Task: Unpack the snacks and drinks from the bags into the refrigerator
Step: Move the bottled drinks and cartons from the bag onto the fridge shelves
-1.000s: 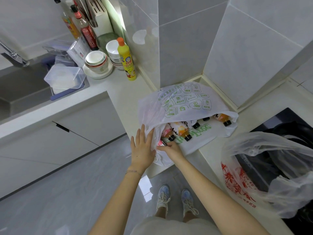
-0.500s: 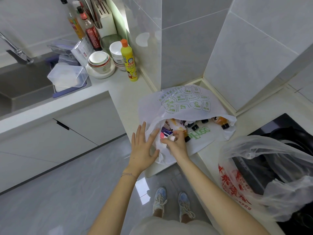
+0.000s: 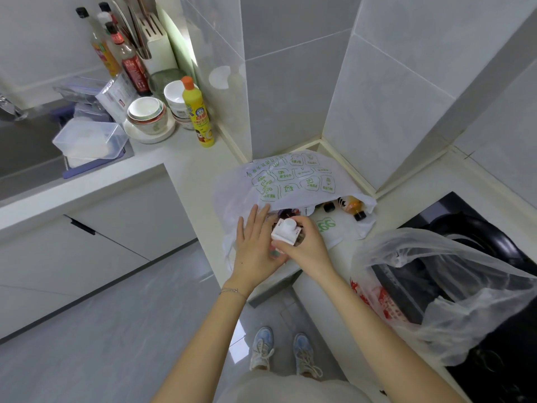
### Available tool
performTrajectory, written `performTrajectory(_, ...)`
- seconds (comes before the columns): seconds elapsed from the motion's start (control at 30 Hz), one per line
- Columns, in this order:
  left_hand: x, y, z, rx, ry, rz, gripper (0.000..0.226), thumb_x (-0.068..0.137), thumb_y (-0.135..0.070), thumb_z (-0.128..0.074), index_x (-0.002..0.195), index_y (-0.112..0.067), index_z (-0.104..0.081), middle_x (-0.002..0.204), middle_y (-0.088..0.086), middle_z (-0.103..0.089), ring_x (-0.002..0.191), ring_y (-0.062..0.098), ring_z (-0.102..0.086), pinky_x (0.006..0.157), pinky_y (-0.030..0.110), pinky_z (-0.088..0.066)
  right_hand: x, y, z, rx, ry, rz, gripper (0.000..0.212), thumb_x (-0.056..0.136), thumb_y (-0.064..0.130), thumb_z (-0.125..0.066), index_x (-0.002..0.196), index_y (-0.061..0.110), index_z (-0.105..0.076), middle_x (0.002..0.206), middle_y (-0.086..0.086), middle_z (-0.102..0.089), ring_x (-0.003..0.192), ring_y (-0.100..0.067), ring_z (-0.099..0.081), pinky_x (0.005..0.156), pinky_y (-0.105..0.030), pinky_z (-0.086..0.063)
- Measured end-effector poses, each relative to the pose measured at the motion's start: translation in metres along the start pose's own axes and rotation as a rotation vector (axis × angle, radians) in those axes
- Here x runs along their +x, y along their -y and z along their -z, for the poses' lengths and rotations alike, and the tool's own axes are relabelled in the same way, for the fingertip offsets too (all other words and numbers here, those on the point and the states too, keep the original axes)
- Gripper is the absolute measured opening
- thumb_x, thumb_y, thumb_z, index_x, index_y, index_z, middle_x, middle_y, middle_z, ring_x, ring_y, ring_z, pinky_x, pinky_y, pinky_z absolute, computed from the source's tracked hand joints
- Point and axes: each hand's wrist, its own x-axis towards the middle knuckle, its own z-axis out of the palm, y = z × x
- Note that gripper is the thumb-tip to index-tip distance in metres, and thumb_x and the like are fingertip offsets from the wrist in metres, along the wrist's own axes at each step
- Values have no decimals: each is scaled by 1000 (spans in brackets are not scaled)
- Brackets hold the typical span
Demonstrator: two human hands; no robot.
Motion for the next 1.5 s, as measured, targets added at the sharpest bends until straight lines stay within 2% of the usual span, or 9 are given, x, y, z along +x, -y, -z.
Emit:
performTrajectory(0.1,-6,1,-2,-57,24,50,70,79,-55,-55,140,-23,-43,159,-4,-23,150,12,1,119,47,1,-4,-2,5,24,86,-10,50,71,12,-83,104,34,-53,108,10,-60,98,0,-60,80,-19,-51)
performTrajectory(0.2,-14,4,4,-105,58,117,70,82,-50,-60,143,-24,-40,159,-6,-22,150,15,-3,120,46,1,-7,-4,10,100,141,-37,40,83,10,-74,113,27,-53,110,14,-60,98,12,-58,79,-10,-47)
performTrajectory(0.4,-20,9,16,-173,54,238,71,80,-31,-73,141,-22,-38,160,-3,-22,150,18,-9,119,43,-4,7,-30,15,-148,-45,-130,36,94,29,-59,127,15,-55,125,0,-58,120,-16,-53,96,-25,-41)
performTrajectory(0.63,-17,11,21,-230,60,269,84,77,-31,-73,148,-25,-29,158,-10,-24,149,17,-8,120,43,-3,32,-36,11,-580,-133,118,40,83,26,-71,119,14,-60,119,-3,-59,115,-24,-50,97,-39,-40)
performTrajectory(0.83,-8,12,21,-295,119,152,85,78,-40,-66,150,-26,-25,151,-20,-23,144,-7,5,121,31,7,55,-34,15,-608,-158,280,28,80,24,-74,103,13,-62,107,-1,-60,104,-25,-51,91,-38,-41)
performTrajectory(0.93,0,16,20,-248,192,136,87,78,-43,-66,151,-26,-23,153,-19,-21,141,-8,7,119,29,9,67,-29,21,-594,-169,334,37,83,29,-73,115,14,-62,118,0,-61,115,-23,-49,100,-41,-40)
performTrajectory(1.1,18,16,14,-225,269,119,92,73,-56,-59,152,-27,-22,159,-11,-20,149,7,4,121,38,8,85,-30,30,-654,-39,365,39,89,23,-66,127,17,-61,137,-5,-55,135,-28,-38,113,-47,-26)
performTrajectory(1.3,23,14,8,-213,305,24,82,70,-56,-56,144,-27,-34,151,-10,-35,148,4,-3,121,42,5,103,-44,36,-671,100,308,21,87,6,-65,105,11,-74,122,-12,-65,123,-32,-52,107,-32,-25)
performTrajectory(1.5,33,19,3,-230,394,109,91,75,-55,-64,151,-35,-17,158,-18,-10,148,3,6,121,40,8,123,-41,36,-664,36,268,16,89,1,-61,98,3,-74,125,-13,-64,131,-28,-47,105,-29,-31)
